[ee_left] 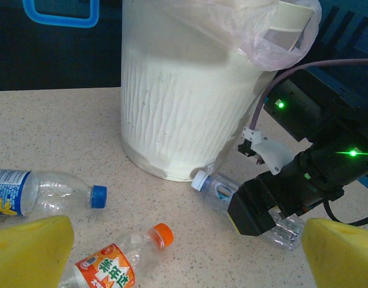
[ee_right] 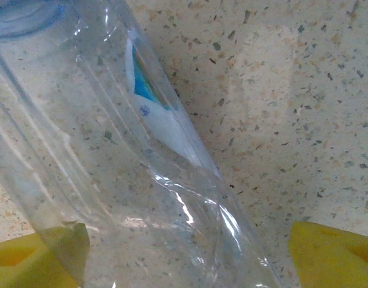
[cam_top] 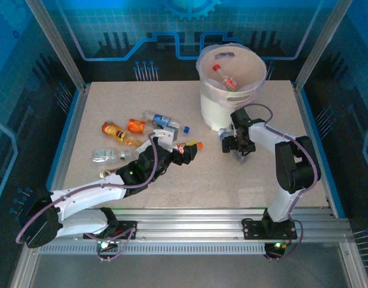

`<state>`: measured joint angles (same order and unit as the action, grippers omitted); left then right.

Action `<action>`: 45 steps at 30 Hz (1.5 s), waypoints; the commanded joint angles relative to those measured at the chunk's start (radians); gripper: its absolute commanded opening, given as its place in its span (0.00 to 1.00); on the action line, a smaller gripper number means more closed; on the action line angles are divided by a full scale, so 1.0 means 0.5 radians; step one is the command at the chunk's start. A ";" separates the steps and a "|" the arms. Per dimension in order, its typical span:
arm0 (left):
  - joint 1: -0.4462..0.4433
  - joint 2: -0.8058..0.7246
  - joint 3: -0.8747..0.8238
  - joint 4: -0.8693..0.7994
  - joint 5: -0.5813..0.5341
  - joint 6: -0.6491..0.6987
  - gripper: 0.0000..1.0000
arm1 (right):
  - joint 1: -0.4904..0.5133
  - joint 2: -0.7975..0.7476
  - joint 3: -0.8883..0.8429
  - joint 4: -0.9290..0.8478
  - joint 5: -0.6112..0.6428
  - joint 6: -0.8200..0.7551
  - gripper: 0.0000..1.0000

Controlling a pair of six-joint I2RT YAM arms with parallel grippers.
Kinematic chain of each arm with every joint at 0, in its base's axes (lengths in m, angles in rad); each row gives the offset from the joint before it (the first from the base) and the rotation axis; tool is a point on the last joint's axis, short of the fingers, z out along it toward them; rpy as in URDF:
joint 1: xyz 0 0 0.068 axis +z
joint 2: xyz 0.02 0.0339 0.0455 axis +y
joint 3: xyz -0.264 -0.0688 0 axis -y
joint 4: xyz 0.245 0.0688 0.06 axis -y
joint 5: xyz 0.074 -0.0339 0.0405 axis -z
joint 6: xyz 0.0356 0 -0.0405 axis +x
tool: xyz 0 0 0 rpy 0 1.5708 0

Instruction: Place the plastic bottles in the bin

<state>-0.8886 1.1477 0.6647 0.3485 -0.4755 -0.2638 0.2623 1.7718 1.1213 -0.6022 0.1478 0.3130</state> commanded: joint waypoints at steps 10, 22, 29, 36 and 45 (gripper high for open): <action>0.022 0.023 -0.010 0.018 -0.038 -0.039 0.99 | 0.038 0.133 0.061 -0.010 -0.045 0.002 0.82; 0.046 0.041 -0.012 0.018 -0.038 -0.086 0.99 | 0.166 0.236 0.100 -0.056 -0.032 0.025 0.79; 0.053 0.040 -0.011 0.003 -0.038 -0.095 0.99 | 0.193 0.251 0.135 -0.090 -0.030 0.013 0.68; 0.059 0.030 -0.018 -0.009 -0.046 -0.112 0.99 | 0.229 0.114 0.074 -0.160 0.029 0.015 0.52; 0.062 0.000 -0.033 -0.021 -0.053 -0.125 0.99 | 0.233 -0.234 -0.090 -0.281 0.164 0.115 0.32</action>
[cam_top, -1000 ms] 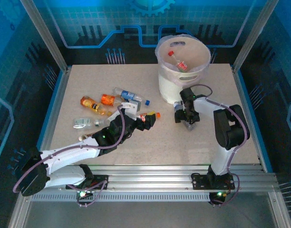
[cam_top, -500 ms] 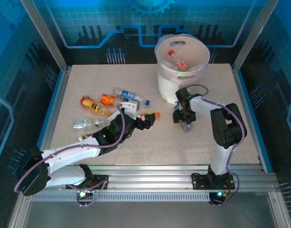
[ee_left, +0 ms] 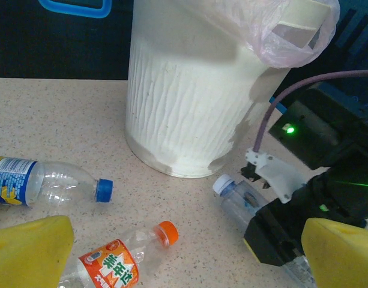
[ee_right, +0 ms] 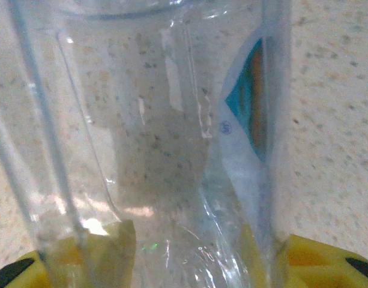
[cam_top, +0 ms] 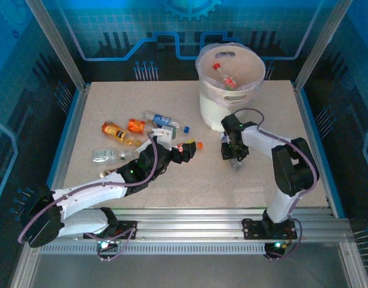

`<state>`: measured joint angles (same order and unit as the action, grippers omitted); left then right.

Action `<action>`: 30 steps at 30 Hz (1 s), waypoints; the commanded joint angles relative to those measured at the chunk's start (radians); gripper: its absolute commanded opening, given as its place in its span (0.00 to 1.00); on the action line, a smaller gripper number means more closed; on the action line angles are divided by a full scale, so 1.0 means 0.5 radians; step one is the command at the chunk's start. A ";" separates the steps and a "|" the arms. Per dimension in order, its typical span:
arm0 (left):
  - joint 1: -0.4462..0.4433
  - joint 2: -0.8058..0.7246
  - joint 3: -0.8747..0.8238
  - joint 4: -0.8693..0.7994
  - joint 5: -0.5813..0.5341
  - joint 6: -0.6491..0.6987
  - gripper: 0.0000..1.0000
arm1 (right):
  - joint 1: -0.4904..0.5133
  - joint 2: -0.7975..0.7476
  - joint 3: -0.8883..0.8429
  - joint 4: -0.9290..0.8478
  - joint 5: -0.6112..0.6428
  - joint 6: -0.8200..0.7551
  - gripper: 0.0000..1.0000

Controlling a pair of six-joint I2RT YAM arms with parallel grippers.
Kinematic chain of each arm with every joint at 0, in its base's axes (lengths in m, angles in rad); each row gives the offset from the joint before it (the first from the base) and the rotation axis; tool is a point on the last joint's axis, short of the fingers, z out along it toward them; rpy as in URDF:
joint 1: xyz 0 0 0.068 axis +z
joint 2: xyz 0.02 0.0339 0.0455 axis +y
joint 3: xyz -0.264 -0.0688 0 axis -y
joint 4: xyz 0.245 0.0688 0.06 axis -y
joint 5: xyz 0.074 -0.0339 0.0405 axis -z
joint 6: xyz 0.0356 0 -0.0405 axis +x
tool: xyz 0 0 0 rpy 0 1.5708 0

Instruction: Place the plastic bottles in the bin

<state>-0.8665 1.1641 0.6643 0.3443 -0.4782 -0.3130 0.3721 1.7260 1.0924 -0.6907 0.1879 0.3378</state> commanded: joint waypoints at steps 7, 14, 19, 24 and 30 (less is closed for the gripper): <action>0.018 -0.070 -0.034 -0.049 -0.034 -0.044 0.99 | -0.030 -0.429 -0.074 -0.342 0.345 0.228 0.28; 0.016 -0.095 -0.062 -0.055 -0.038 -0.059 0.99 | -0.161 -0.882 -0.010 -0.576 0.499 0.307 0.26; 0.017 -0.075 -0.068 -0.029 -0.036 -0.056 0.99 | -0.175 -1.149 0.224 -0.593 0.492 0.206 0.26; 0.017 -0.049 -0.068 0.006 -0.019 -0.074 0.99 | -0.171 -1.140 0.584 -0.583 0.422 0.065 0.26; 0.018 -0.050 -0.055 -0.021 0.013 -0.092 0.99 | -0.147 -0.876 1.149 -0.510 0.355 -0.153 0.26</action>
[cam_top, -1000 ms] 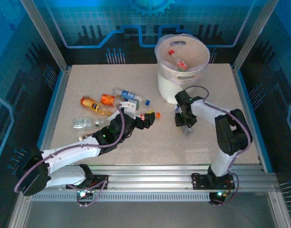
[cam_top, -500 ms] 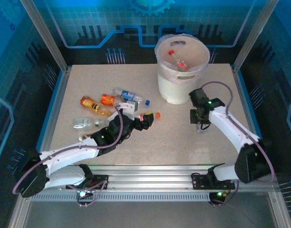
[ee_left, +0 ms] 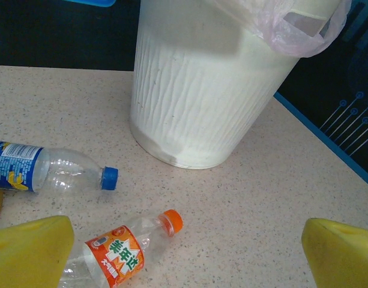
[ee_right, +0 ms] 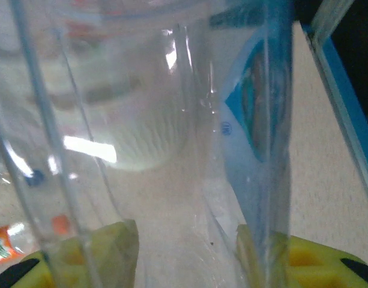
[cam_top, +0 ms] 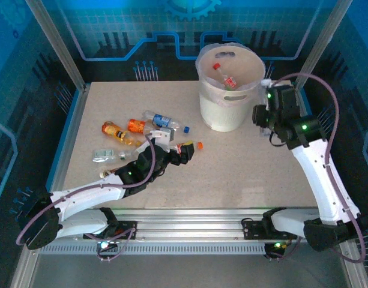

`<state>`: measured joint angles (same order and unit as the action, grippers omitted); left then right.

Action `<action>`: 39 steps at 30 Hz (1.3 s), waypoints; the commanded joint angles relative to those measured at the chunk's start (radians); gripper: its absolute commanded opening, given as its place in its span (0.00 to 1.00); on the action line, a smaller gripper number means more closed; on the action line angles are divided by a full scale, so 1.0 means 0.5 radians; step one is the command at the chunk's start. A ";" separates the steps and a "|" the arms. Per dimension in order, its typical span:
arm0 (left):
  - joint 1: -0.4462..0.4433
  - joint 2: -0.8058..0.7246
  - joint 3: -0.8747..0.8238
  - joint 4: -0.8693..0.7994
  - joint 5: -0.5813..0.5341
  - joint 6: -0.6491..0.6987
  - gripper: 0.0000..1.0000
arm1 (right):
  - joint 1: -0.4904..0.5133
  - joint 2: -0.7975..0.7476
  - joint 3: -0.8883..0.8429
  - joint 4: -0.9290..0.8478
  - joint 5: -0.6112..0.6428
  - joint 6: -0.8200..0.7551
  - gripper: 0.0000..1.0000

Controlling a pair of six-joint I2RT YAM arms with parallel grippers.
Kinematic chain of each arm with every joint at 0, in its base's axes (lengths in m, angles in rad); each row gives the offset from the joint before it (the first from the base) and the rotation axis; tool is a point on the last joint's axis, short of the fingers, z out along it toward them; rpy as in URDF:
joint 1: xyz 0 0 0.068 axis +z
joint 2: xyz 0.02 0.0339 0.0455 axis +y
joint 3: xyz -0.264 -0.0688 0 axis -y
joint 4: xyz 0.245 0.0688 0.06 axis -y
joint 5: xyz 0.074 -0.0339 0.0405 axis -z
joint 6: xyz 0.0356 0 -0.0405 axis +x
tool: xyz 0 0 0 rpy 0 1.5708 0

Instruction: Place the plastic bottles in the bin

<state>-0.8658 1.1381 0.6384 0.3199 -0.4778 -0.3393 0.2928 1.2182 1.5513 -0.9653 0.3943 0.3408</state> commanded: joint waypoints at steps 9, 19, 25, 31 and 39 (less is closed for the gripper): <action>0.017 0.000 0.001 0.011 0.058 -0.089 0.99 | 0.059 0.785 1.118 0.044 -0.105 -0.373 0.27; 0.014 0.019 0.039 -0.047 0.105 -0.101 0.99 | 0.048 1.598 2.072 -0.060 -0.202 -0.511 0.27; 0.016 0.019 0.041 -0.055 0.103 -0.108 0.99 | 0.015 1.849 2.231 -0.015 -0.295 -0.579 0.28; 0.017 0.023 0.045 -0.052 0.097 -0.113 0.99 | -0.070 1.947 2.162 -0.035 -0.368 -0.585 0.28; 0.017 0.032 0.045 -0.050 0.098 -0.127 0.99 | -0.174 1.928 1.889 -0.125 -0.417 -0.571 0.28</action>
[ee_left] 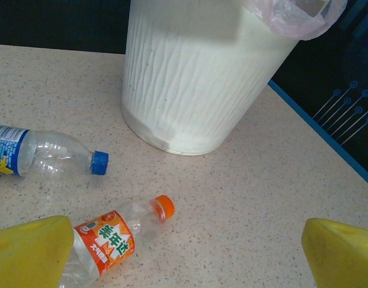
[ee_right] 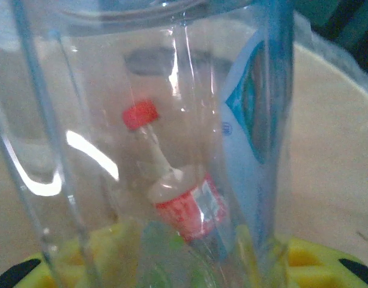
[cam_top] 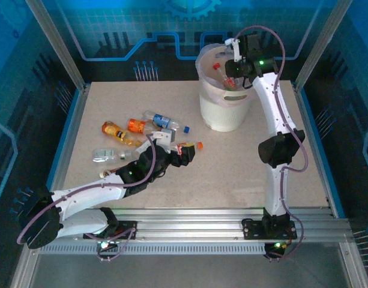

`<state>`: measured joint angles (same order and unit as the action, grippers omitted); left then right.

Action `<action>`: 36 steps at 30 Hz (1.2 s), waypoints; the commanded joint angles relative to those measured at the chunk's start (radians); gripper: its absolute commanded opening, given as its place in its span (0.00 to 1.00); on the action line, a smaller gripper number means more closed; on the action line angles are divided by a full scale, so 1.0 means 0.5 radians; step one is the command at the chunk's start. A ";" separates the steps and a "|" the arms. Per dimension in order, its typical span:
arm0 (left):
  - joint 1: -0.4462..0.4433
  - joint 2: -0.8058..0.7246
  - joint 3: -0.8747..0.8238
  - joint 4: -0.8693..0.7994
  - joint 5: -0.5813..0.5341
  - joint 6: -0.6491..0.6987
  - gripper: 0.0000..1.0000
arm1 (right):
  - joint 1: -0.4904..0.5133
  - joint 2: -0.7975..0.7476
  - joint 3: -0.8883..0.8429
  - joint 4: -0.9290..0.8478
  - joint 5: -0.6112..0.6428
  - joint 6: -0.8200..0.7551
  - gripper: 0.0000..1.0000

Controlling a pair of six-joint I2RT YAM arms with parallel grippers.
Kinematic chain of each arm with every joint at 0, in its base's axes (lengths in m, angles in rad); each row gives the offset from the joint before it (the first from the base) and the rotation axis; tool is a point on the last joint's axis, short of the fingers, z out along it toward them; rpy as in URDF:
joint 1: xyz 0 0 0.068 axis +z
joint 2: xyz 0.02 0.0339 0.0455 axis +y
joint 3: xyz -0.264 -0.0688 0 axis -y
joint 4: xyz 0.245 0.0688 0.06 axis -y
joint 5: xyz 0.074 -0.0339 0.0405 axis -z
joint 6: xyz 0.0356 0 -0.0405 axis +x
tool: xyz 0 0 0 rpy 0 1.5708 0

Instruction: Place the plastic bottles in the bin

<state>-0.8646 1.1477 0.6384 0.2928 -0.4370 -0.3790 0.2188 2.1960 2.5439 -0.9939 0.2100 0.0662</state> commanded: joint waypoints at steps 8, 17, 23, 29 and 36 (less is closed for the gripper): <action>0.013 0.014 0.042 0.005 0.015 -0.051 0.99 | -0.041 -0.015 -0.265 -0.070 -0.102 -0.060 0.29; 0.014 0.004 0.042 -0.006 0.003 -0.050 0.99 | -0.041 0.144 -0.175 -0.173 -0.098 -0.088 0.46; 0.014 0.004 0.042 -0.013 -0.001 -0.049 0.99 | -0.036 0.213 -0.149 -0.199 -0.085 -0.106 0.61; 0.014 0.004 0.045 -0.018 -0.007 -0.048 0.99 | -0.010 0.244 -0.147 -0.229 -0.157 -0.134 0.67; 0.014 0.006 0.046 -0.019 -0.014 -0.047 0.99 | 0.061 0.250 -0.151 -0.355 -0.249 -0.151 0.77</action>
<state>-0.8646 1.1477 0.6384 0.2924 -0.4374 -0.3943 0.2226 2.2856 2.4557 -1.0760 0.1356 0.0097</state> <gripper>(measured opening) 0.990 0.755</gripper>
